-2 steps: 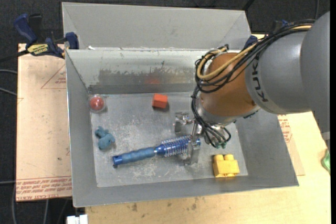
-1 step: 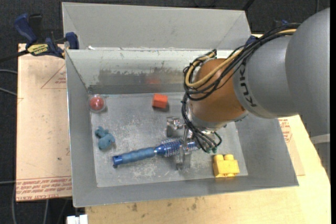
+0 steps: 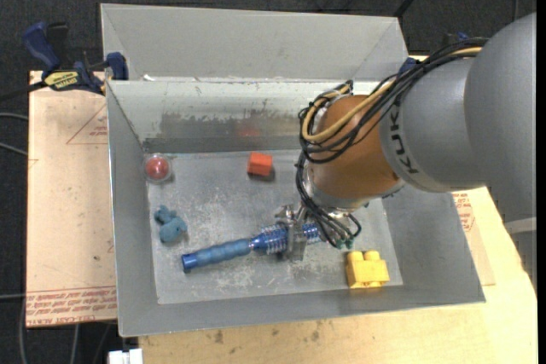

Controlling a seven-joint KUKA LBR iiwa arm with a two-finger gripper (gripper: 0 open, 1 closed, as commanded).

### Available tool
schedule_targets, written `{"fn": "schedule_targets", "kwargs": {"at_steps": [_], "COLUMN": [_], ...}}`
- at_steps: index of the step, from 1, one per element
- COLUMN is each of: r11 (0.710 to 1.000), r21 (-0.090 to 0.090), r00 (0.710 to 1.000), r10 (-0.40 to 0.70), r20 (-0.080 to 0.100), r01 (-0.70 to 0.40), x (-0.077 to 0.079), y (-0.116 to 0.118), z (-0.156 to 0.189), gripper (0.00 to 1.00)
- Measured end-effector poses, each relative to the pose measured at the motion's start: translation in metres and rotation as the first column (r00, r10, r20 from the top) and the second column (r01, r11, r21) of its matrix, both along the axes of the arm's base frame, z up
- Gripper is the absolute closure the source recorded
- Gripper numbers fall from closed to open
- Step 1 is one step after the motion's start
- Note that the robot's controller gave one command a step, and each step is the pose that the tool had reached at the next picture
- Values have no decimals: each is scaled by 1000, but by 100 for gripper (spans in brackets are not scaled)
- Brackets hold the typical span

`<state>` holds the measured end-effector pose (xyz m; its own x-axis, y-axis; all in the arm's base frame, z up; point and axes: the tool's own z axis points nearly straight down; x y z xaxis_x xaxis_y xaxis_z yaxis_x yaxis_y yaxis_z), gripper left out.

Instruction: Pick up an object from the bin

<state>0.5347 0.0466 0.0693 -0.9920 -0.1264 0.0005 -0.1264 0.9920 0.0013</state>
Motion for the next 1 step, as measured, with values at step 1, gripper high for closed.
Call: {"fn": "schedule_targets", "kwargs": {"at_steps": [1], "r11": [1000], "r21": [-1], "r00": [1000], "r10": [24], "r20": [10], "r01": [-24], "x": [-4], "y": [-16], "z": [160], "gripper": [100]}}
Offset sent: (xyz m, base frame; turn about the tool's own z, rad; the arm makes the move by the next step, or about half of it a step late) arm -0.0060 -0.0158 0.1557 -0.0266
